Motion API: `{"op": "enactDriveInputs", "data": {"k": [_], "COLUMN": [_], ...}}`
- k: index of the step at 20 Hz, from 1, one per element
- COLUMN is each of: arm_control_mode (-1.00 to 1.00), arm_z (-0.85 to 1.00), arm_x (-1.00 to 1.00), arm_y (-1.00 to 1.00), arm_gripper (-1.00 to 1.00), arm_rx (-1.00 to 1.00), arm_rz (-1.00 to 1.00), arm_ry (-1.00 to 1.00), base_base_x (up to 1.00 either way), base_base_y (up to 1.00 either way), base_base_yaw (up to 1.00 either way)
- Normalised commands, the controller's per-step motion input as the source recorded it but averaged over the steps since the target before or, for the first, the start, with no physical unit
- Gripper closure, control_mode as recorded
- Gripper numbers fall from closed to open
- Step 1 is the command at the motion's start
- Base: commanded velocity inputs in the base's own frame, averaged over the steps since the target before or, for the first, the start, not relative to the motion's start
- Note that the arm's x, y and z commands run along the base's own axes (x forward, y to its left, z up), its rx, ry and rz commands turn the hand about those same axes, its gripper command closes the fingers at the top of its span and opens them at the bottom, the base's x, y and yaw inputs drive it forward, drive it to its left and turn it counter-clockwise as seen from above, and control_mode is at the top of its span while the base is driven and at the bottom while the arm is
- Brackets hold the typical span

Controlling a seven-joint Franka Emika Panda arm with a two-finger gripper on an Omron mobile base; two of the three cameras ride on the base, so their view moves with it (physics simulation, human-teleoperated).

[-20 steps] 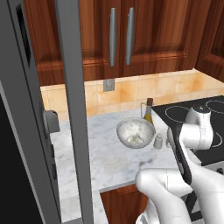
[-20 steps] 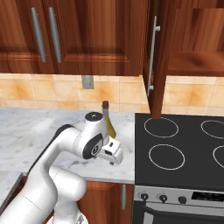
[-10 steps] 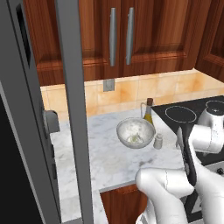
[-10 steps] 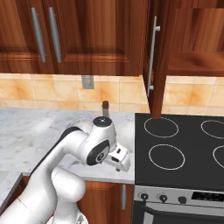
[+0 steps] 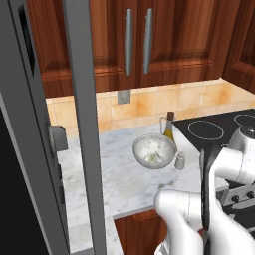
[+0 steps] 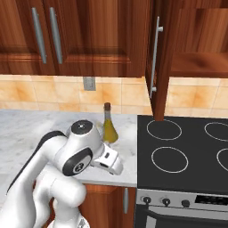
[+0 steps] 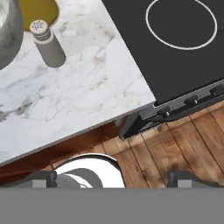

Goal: Retrieve the bottle and the shaker from the cabinet and place them next to the mixing bowl on the counter. Then add garlic from the fridge to the mixing bowl.

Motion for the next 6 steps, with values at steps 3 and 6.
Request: {"op": "enactDriveInputs", "data": {"k": [3, 6], "arm_control_mode": [-1.0, -1.0], "arm_z": [0.52, 0.19], "arm_x": [0.09, 0.18], "arm_y": [0.92, 1.0], "arm_gripper": [-1.0, -1.0], "arm_rx": [-0.19, -0.09], "arm_rz": [-0.01, 0.0], "arm_ry": [-0.15, -0.27], "base_base_x": [0.0, 0.0], "base_base_y": [0.0, 0.0], "base_base_yaw": [0.0, 0.0]}}
